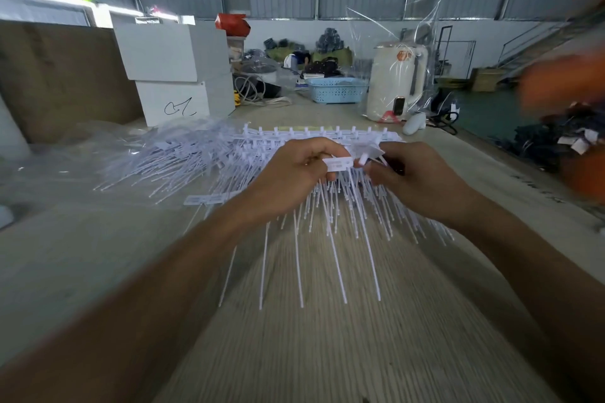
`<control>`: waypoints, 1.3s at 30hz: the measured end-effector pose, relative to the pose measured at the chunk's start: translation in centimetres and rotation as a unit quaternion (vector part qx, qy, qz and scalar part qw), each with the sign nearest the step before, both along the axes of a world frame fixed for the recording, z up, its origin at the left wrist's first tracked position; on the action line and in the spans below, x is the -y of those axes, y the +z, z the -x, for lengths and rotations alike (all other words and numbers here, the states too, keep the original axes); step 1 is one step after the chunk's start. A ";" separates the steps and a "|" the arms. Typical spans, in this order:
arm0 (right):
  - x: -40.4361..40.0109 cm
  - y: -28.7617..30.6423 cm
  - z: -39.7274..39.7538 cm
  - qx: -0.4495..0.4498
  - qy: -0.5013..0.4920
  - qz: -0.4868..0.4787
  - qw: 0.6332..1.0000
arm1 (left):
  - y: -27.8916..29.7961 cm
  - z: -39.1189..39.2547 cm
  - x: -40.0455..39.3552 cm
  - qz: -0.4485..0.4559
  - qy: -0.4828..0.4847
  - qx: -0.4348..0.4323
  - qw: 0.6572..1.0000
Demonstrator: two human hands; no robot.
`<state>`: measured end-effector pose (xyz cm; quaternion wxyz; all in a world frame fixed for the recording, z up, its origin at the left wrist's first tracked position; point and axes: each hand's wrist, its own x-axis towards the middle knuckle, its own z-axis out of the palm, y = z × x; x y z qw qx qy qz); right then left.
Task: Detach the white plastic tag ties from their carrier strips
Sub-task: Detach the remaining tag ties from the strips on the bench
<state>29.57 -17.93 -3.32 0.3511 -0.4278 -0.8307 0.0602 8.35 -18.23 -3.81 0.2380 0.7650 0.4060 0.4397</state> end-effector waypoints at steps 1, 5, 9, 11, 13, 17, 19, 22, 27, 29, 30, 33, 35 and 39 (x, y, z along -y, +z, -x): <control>-0.1 -0.2 0.1 -0.003 -0.013 -0.003 1.000 | -0.1 0.0 0.0 -0.002 0.001 -0.005 1.000; 0.0 -0.5 0.6 -0.073 -0.020 0.030 0.997 | 0.0 -0.2 0.2 -0.009 -0.024 -0.002 1.000; 0.3 -0.4 1.4 -0.203 -0.002 0.105 0.973 | -0.2 -0.1 0.2 -0.006 -0.067 0.004 0.998; 0.8 -0.2 1.6 -0.251 0.038 0.187 0.949 | -0.4 0.0 0.1 -0.005 -0.075 0.012 0.997; 1.0 -0.2 1.5 -0.243 0.065 0.228 0.941 | -0.5 0.2 0.0 -0.006 -0.075 0.017 0.997; 1.0 -0.2 1.3 -0.214 0.086 0.210 0.950 | -0.7 0.3 -0.4 0.001 -0.023 -0.006 1.000; 0.9 -0.3 1.2 -0.243 0.084 0.194 0.947 | -0.7 0.2 -0.3 -0.006 0.019 -0.058 0.998; 1.1 -0.1 1.4 -0.244 0.104 0.178 0.948 | -0.6 -0.1 0.0 0.022 0.003 -0.073 0.997; 1.9 -0.1 1.9 -0.231 0.147 0.178 0.945 | -0.1 -0.1 0.3 0.073 -0.009 0.010 0.997; 2.0 -0.3 2.1 -0.239 0.150 0.169 0.944 | 0.0 0.1 0.1 0.106 -0.010 0.054 0.993; 2.1 -0.4 2.3 -0.234 0.148 0.154 0.948 | 0.0 0.3 0.0 0.119 -0.013 0.075 0.990; 2.0 -0.6 2.4 -0.145 0.108 0.053 0.982 | 0.2 0.6 -0.2 0.147 -0.036 0.101 0.983; 2.1 -0.3 2.1 -0.084 0.083 -0.024 0.993 | 0.3 0.7 -0.2 0.167 -0.054 0.105 0.979; 2.0 0.2 1.4 -0.064 0.061 -0.050 0.995 | 0.3 0.4 -0.2 0.157 -0.068 0.109 0.979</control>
